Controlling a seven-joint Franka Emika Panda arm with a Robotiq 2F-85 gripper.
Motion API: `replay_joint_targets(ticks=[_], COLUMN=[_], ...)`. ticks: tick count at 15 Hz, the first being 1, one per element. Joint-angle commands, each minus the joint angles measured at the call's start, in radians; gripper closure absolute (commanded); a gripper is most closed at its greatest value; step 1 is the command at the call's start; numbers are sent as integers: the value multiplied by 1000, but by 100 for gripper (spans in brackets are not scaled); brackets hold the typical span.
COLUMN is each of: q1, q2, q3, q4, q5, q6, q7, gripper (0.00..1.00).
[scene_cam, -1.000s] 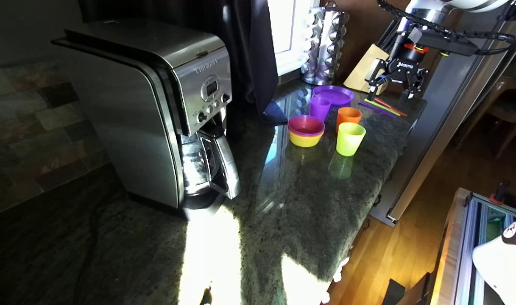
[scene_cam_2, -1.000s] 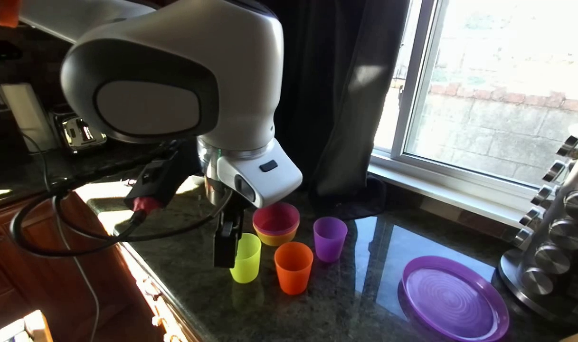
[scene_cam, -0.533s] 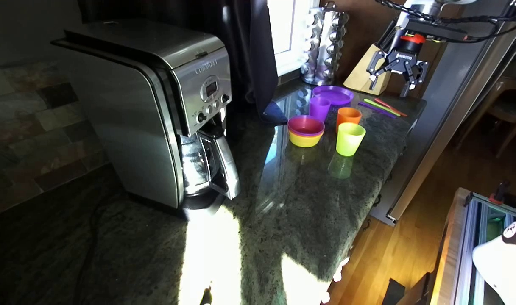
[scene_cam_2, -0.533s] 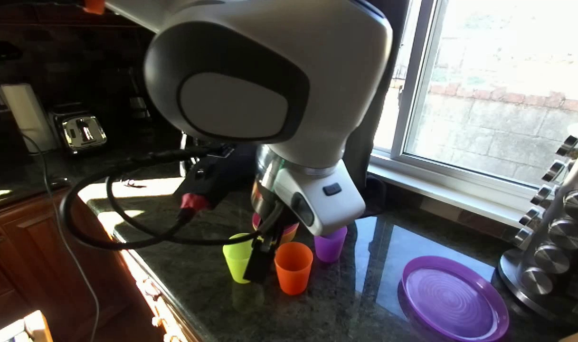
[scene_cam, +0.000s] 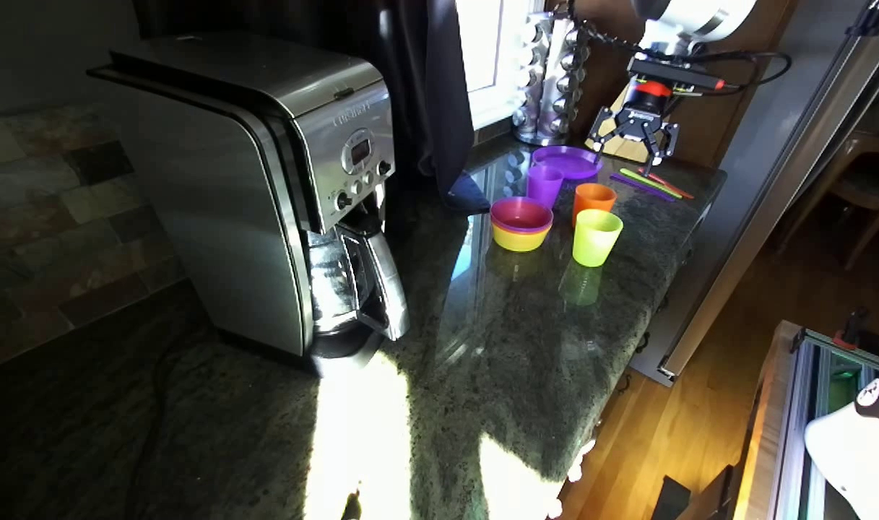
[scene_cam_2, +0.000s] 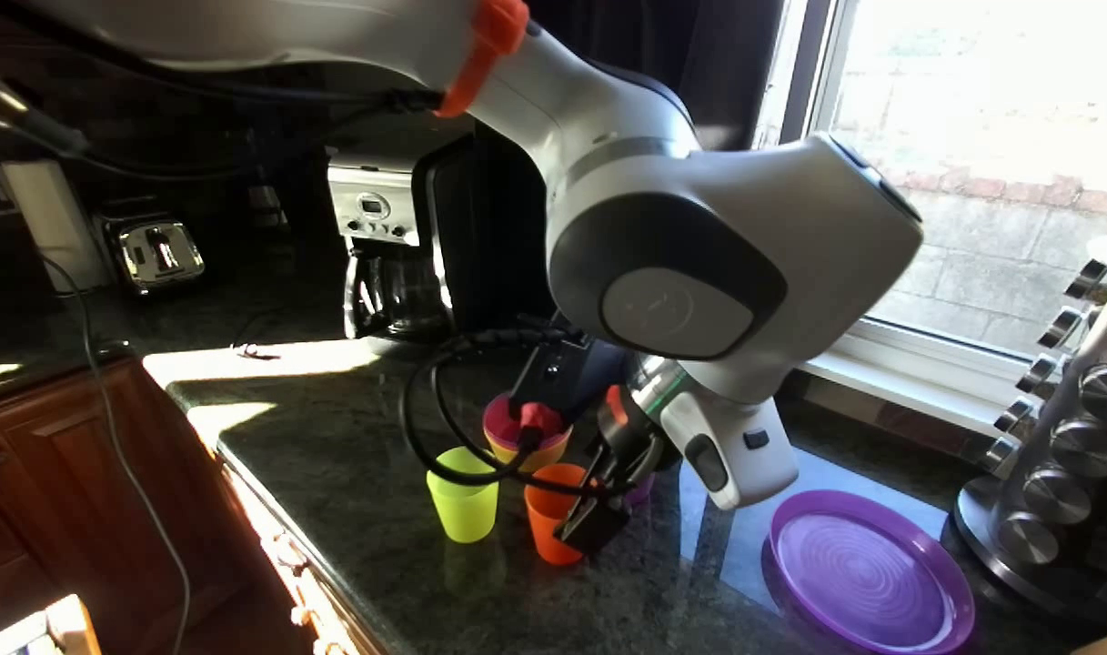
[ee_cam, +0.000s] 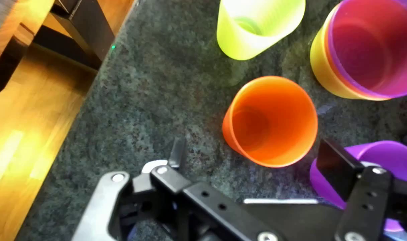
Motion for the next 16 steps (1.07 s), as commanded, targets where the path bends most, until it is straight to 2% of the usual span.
replay_joint_targets(ticks=[1,4,10,16], q1=[-40,-63,-96,-99], q2=[142,201,288,383], q3=[4,10,11,25], q4=[122,160,219,287], q5=[114,170,202,263], q6=[-70,-103,-173,-266], q7=[-9,-2,21,67], gripper=[0,0,0,0])
